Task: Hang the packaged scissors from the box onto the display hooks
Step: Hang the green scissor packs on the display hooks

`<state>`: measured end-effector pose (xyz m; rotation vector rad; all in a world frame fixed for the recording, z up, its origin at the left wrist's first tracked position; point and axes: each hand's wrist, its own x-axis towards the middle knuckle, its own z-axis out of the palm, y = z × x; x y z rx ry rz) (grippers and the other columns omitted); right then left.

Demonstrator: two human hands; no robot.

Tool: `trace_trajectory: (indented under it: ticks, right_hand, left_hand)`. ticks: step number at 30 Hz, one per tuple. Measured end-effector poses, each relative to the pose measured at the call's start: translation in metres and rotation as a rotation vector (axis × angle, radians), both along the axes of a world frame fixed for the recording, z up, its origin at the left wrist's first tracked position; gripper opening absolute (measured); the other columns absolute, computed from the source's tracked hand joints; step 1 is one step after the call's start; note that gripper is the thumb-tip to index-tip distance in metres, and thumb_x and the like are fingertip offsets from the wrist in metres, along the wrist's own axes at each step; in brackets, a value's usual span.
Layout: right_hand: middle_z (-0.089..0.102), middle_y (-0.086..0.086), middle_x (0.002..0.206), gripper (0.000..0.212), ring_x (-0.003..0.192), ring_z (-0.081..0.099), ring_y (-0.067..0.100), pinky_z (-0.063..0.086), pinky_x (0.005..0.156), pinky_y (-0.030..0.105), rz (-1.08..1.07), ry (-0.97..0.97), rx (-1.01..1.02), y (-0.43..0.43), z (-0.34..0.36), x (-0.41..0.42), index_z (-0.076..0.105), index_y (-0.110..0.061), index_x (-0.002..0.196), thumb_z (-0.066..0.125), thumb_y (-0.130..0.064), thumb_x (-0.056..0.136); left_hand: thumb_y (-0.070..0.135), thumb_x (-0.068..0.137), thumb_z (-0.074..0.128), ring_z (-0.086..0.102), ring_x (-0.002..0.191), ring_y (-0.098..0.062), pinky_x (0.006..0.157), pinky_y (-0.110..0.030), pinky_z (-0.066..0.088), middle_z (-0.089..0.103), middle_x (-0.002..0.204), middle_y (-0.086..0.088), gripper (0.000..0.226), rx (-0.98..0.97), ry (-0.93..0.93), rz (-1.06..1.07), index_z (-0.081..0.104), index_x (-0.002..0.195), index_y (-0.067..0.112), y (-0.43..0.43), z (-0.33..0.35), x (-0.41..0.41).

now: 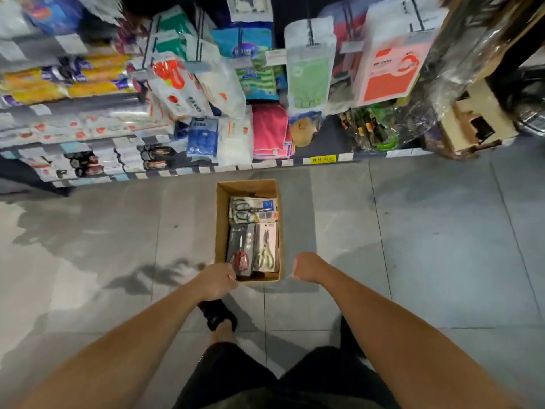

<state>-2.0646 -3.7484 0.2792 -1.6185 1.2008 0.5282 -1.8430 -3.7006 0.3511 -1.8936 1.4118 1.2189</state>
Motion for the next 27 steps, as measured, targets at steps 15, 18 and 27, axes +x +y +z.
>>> trace_trajectory:
  ticks: [15,18,27]
  right_hand:
    - [0.065,0.001,0.099,0.018,0.086,0.064,0.015,0.056,0.072,0.029,-0.545,0.177,0.079,-0.022,-0.281,0.168,0.060,-0.017,0.107,0.055,-0.022,0.091]
    - [0.065,0.003,0.101,0.015,0.084,0.063,0.016,0.056,0.069,0.027,-0.596,0.209,0.038,-0.034,-0.361,0.184,0.059,-0.015,0.105,0.053,-0.020,0.092]
    - [0.051,0.015,0.131,0.061,0.106,0.060,0.024,0.053,0.070,0.026,-0.772,0.366,0.138,-0.040,-0.527,0.206,0.016,-0.006,0.150,0.048,-0.008,0.098]
  left_hand:
    - [0.023,0.097,0.051,0.057,0.114,-0.024,0.096,-0.032,0.045,0.059,0.126,-0.008,0.032,0.087,0.209,0.051,0.059,0.125,0.010,-0.088,-0.343,0.088]
    - [0.021,0.100,0.048,0.060,0.102,-0.022,0.091,-0.032,0.049,0.063,0.114,-0.006,0.027,0.102,0.215,0.219,0.060,0.121,0.009,-0.081,-0.412,0.088]
    - [0.033,0.095,0.056,0.059,0.090,-0.010,0.065,-0.019,0.041,0.065,0.110,0.001,0.025,0.075,0.281,0.472,0.065,0.115,0.020,-0.051,-0.530,0.112]
